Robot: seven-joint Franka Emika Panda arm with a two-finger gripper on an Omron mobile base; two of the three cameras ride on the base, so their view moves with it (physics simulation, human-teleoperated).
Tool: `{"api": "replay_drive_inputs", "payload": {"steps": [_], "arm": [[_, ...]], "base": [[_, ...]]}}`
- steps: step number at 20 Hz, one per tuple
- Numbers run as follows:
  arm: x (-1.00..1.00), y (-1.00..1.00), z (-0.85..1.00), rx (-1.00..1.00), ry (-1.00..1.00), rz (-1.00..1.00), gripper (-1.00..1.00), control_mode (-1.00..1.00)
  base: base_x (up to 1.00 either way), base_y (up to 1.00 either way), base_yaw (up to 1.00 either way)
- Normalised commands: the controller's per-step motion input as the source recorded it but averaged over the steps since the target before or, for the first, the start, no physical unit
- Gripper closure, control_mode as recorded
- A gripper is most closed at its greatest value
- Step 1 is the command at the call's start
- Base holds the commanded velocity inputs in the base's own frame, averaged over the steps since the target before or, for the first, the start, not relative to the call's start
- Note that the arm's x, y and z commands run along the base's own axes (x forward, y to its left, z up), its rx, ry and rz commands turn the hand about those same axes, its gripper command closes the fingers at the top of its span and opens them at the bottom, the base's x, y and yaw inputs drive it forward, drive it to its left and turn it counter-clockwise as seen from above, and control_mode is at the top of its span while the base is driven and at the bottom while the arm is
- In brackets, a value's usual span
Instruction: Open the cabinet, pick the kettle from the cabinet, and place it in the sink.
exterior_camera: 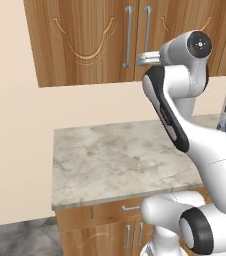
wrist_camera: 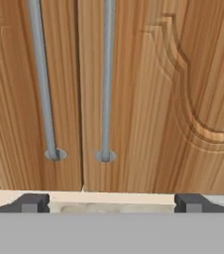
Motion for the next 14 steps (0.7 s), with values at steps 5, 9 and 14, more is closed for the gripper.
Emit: {"api": "replay_drive_inputs", "payload": {"steps": [5, 9, 14], "arm": [[0.31, 0.05, 0.14, 0.00, 0.00, -0.01, -1.00, -1.00], [0.33, 0.10, 0.02, 0.00, 0.00, -0.03, -1.00, -1.00], [0.36, 0.03, 0.00, 0.00, 0.00, -0.01, -1.00, -1.00]], "base": [[0.00, 0.00, 0.00], [0.00, 0.00, 0.00], [0.00, 0.00, 0.00]]}}
